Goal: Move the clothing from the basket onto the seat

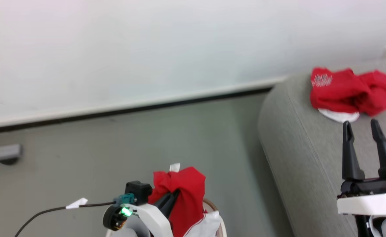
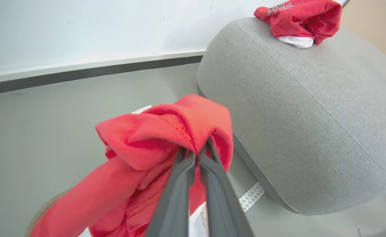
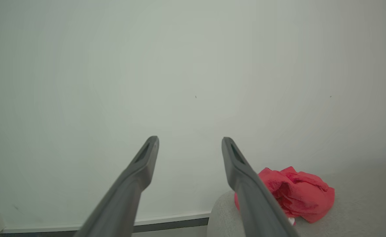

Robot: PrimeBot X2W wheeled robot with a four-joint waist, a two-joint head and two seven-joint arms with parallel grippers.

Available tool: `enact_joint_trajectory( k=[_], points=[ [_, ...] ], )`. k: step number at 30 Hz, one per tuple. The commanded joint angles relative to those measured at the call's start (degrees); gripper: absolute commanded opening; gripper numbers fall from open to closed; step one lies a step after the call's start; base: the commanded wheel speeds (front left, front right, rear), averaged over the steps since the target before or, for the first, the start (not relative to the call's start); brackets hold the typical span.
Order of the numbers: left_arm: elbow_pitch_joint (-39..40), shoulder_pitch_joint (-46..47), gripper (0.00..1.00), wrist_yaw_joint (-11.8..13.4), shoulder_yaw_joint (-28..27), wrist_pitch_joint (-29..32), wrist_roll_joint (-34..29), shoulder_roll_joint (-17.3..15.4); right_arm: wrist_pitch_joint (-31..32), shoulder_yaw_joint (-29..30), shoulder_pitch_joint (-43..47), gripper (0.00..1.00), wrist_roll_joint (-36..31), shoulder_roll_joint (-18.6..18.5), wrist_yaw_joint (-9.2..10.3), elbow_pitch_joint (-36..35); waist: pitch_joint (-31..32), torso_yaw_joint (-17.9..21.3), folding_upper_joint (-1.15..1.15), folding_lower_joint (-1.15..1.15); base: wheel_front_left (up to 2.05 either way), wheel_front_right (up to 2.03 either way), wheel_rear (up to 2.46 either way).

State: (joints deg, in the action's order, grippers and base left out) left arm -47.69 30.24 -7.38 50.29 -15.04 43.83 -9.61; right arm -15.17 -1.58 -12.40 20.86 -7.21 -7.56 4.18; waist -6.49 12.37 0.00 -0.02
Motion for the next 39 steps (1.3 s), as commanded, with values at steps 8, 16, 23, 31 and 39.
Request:
enact_joint_trajectory(
  k=[8,16,23,31,39],
  points=[
    [13.91,-3.19,0.00,2.69,-7.73,-0.16,-6.89,-3.62,0.04,-1.35,2.62,1.00,0.31,-0.85,0.15,0.24,8.47,-5.91,0.00,0.02,0.00,0.00,0.00],
    [27.34,-2.18,0.00,5.61,-11.75,-0.13,-10.44,-6.97,0.04,-2.14,5.29,1.00,2.78,0.72,0.15,0.33,10.68,-6.80,0.00,0.02,0.00,0.00,0.00],
    [35.41,-1.47,0.00,8.09,-12.62,2.20,-10.21,-8.50,0.05,-6.41,5.92,1.00,3.51,0.47,0.15,0.01,11.74,-6.87,0.00,0.02,0.00,0.00,0.00],
    [39.47,-2.75,0.00,9.63,-12.46,3.85,-10.06,-9.26,0.05,-10.96,5.14,1.00,5.22,-1.61,0.15,-1.63,12.03,-6.36,0.00,0.02,0.00,0.00,0.00],
    [40.76,-3.19,0.00,9.99,-11.93,3.96,-9.91,-9.16,0.05,-15.19,4.50,1.00,5.80,-3.20,0.15,-1.38,12.08,-6.32,0.00,0.02,0.00,0.00,0.00]
  ],
)
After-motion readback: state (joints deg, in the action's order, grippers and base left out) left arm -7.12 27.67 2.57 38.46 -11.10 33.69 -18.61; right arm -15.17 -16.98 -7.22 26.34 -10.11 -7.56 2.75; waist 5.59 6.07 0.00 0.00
